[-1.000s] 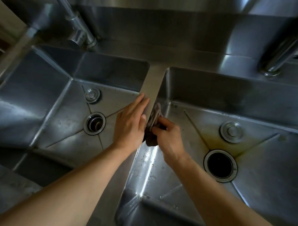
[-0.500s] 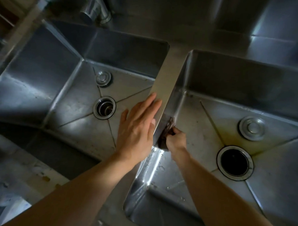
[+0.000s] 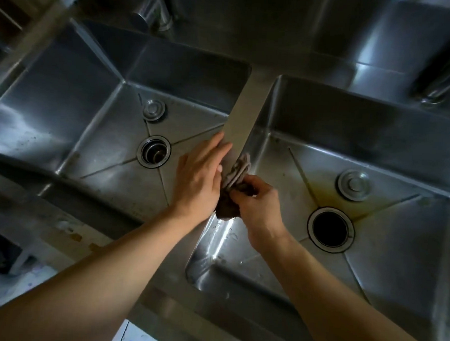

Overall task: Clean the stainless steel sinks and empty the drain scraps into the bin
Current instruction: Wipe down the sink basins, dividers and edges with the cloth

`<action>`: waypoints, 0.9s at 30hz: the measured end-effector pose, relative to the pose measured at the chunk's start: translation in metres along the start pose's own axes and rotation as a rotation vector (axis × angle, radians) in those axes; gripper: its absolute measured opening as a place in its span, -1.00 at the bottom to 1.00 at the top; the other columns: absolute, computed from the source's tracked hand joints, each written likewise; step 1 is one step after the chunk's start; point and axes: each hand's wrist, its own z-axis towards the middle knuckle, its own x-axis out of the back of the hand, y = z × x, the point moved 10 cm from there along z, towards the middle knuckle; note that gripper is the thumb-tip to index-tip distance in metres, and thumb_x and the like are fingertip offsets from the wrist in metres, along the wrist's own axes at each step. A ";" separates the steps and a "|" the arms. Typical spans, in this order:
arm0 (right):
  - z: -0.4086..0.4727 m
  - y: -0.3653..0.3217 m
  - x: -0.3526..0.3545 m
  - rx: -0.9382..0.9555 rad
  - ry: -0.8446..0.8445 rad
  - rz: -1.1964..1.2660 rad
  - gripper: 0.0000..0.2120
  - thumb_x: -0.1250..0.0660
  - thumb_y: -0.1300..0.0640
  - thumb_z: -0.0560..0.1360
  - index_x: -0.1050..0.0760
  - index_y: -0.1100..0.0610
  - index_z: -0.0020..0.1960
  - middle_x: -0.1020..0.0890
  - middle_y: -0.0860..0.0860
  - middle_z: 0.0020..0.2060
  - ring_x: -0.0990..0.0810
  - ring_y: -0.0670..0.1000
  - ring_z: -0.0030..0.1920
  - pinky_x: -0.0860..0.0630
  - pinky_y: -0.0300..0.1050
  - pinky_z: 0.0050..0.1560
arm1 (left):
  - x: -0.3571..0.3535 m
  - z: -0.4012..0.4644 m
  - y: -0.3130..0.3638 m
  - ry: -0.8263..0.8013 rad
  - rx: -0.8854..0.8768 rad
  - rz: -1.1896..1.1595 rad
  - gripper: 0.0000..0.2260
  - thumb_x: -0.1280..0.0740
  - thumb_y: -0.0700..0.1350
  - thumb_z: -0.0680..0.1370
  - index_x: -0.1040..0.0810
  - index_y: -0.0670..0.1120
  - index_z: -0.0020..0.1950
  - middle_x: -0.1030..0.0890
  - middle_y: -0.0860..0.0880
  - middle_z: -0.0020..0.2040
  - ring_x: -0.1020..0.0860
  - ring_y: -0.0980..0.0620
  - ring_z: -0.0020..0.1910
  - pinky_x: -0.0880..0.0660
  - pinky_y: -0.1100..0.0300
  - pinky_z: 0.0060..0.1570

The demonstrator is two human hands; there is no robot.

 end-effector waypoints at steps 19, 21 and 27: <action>0.037 0.111 0.009 -0.410 0.139 -0.043 -0.69 -0.19 0.46 0.46 -0.56 0.13 -0.02 -0.62 0.15 -0.11 -0.60 0.13 -0.10 -0.60 0.04 0.02 | -0.001 -0.037 -0.012 0.000 0.025 0.082 -0.56 -0.03 -0.10 0.58 -0.38 -0.11 0.43 -0.29 -0.02 0.49 -0.30 0.09 0.38 -0.38 0.01 0.19; 0.010 0.082 -0.003 -0.356 0.040 0.028 -0.72 -0.18 0.49 0.47 -0.53 0.18 -0.02 -0.61 0.20 -0.12 -0.62 0.15 -0.15 -0.62 0.02 -0.13 | 0.000 -0.037 -0.010 -0.003 0.026 0.086 -0.57 -0.02 -0.10 0.59 -0.39 -0.13 0.43 -0.30 -0.04 0.49 -0.30 0.08 0.38 -0.38 0.01 0.20; -0.032 0.042 -0.017 -0.277 -0.069 0.040 -0.76 -0.21 0.50 0.48 -0.47 0.24 0.03 -0.61 0.25 -0.09 -0.65 0.25 -0.09 -0.64 0.07 -0.09 | 0.013 -0.056 -0.005 -0.033 0.026 0.132 -0.54 -0.01 -0.11 0.54 -0.41 -0.10 0.40 -0.31 -0.02 0.48 -0.32 0.00 0.39 -0.34 -0.07 0.27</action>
